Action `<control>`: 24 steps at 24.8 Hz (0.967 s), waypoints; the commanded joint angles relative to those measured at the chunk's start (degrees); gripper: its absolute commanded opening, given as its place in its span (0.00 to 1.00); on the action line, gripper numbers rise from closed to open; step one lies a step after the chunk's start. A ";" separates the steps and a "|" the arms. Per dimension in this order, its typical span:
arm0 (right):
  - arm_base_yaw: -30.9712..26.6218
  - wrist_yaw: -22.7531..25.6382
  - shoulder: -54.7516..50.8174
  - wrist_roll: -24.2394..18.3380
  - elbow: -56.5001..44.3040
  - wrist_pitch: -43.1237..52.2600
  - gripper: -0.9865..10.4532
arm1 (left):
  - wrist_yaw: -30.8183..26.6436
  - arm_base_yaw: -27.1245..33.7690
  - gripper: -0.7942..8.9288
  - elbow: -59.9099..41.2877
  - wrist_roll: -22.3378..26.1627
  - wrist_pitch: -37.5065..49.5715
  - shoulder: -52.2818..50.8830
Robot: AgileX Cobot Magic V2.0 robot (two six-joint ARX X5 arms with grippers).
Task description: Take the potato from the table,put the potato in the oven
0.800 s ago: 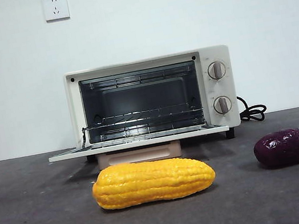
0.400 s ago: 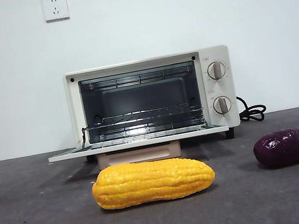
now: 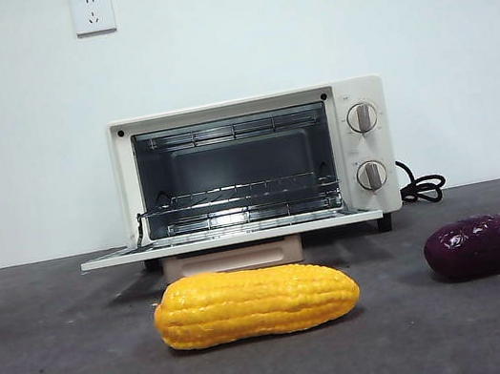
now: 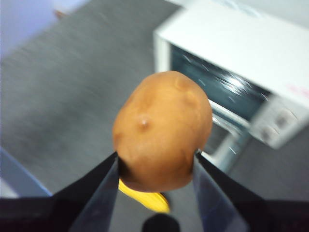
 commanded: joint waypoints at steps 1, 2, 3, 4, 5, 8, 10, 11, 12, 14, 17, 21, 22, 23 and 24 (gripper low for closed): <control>0.11 3.78 -2.71 3.61 -9.88 -1.53 0.24 | -0.15 0.13 0.08 -0.28 -0.66 0.26 -0.42; 0.11 5.40 -3.69 4.90 -13.40 -0.68 0.24 | -0.15 0.13 0.08 -0.28 -0.68 0.26 -0.42; 0.11 6.16 -4.87 5.66 -17.22 1.38 0.24 | -0.15 0.13 0.08 -0.28 -0.74 0.26 -0.42; 0.11 6.10 -5.99 5.66 -20.72 4.09 0.22 | -0.13 0.13 0.08 -0.28 -0.83 0.26 -0.37; 0.11 5.53 -7.08 5.66 -24.90 8.04 0.22 | -0.13 0.13 0.08 -0.28 -0.85 0.26 -0.31; 0.11 4.66 -8.96 5.64 -36.28 20.59 0.22 | -0.13 0.13 0.08 -0.28 -0.85 0.26 -0.09; 0.00 4.68 -8.70 5.64 -42.01 27.45 0.22 | -0.11 0.13 0.08 -0.28 -0.92 0.26 0.24; -0.04 4.68 -8.15 5.57 -44.63 30.88 0.22 | -0.11 0.13 0.08 -0.28 -0.96 0.26 0.35; -0.07 4.72 -7.43 5.40 -46.90 34.40 0.22 | -0.11 0.13 0.08 -0.28 -0.98 0.26 0.48; -0.76 4.68 -4.68 5.42 -51.41 43.58 0.22 | -0.11 0.13 0.08 -0.28 -1.07 0.26 1.16; -2.58 5.35 1.40 4.81 -52.57 51.32 0.22 | -0.09 0.13 0.08 -0.28 -1.05 0.26 2.27; -6.99 4.42 9.05 3.52 -52.57 61.70 0.22 | -0.09 0.13 0.08 -0.28 -0.81 0.26 3.32; -8.17 3.93 10.47 3.52 -52.57 64.08 0.22 | -0.13 0.13 0.08 -0.28 -0.79 0.26 3.39; -9.20 3.82 11.72 3.48 -52.57 66.58 0.22 | -0.13 0.13 0.08 -0.28 -0.79 0.26 3.48; -10.29 3.78 12.85 3.41 -52.57 69.42 0.22 | -0.13 0.13 0.08 -0.28 -0.79 0.26 3.61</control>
